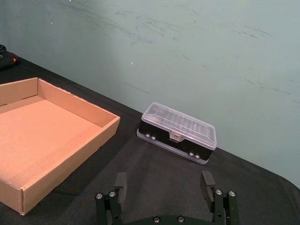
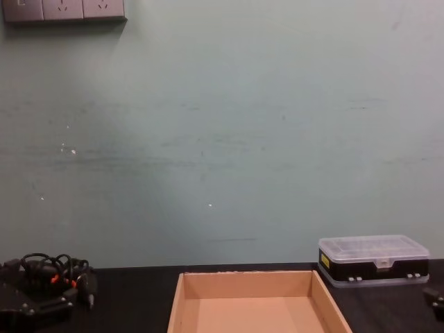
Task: Use one hand to pick up the angle iron from the table and place it into the box.
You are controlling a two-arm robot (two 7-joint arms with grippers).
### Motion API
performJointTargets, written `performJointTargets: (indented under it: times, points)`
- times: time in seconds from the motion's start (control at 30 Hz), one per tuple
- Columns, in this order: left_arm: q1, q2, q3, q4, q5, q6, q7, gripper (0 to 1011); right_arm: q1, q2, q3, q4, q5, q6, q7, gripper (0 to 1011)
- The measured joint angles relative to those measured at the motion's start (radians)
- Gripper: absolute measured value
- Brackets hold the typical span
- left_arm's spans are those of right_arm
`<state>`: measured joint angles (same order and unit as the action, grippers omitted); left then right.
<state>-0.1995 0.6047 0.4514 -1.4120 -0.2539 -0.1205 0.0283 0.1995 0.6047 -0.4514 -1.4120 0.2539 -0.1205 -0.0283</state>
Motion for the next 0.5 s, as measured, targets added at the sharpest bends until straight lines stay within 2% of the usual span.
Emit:
performJointTargets:
  times: [0.5]
  points:
    - [0.0,0.0,0.0,0.0,0.0,0.0,0.0,1011,0.0,0.0,0.0,0.0,0.0,0.0,0.0,1000]
